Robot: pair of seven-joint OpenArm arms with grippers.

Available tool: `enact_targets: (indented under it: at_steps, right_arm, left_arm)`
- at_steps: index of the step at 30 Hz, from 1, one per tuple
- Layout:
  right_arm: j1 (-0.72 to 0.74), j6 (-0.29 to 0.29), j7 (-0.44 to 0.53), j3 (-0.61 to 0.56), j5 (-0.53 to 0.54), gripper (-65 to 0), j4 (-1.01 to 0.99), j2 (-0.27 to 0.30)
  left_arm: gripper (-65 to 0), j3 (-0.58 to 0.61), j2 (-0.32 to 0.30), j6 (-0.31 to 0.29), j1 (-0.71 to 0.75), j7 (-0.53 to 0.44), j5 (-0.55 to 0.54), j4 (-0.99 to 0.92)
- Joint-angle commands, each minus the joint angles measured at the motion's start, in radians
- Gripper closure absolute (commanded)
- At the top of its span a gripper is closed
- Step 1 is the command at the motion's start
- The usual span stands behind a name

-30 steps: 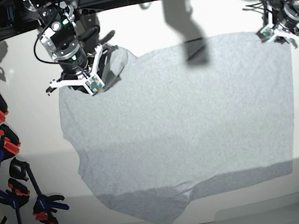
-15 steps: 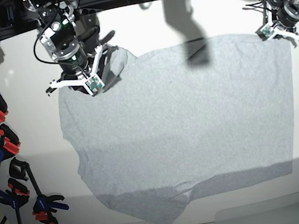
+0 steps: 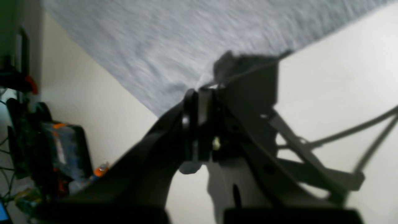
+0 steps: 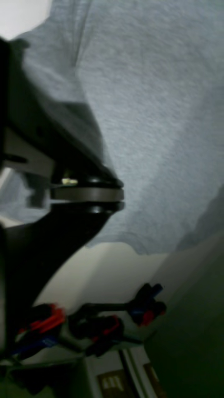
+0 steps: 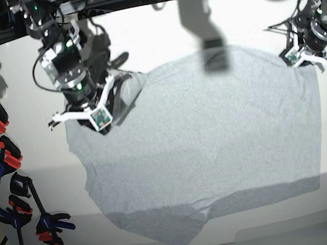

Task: Fold the T-shirt properly
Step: 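Drag the right gripper's corner across the shirt toward the hem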

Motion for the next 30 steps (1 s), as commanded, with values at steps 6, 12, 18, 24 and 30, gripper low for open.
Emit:
enact_targets:
  at_steps: [6, 12, 18, 24, 30]
  right_arm:
    - [0.122, -0.014, 0.05, 0.005, 0.006, 0.0, -0.126, -0.045]
    - [0.246, -0.014, 0.069, 0.005, 0.006, 0.0, -0.275, -0.141]
    - [0.377, -0.014, 0.07, 0.005, 0.005, 0.0, -0.447, -0.223]
    - [0.5, -0.013, 0.071, 0.005, 0.002, 0.0, -0.608, -0.283]
    - [0.623, 0.01, 0.094, 0.005, 0.002, 0.0, -0.809, -0.322]
  left_arm:
    - [0.0, -0.011, -0.02, 0.018, -0.074, -0.021, 0.002, 0.013]
    - [0.0, -0.011, -0.02, 0.018, -0.114, -0.03, -0.047, 0.01]
    - [0.0, -0.011, -0.005, 0.034, -0.134, -0.104, -0.065, -0.059]
    - [0.0, -0.011, 0.08, 0.059, -0.237, -0.146, -0.064, -0.237]
    - [0.0, -0.011, 0.157, 0.058, -0.31, -0.199, -0.049, -0.369]
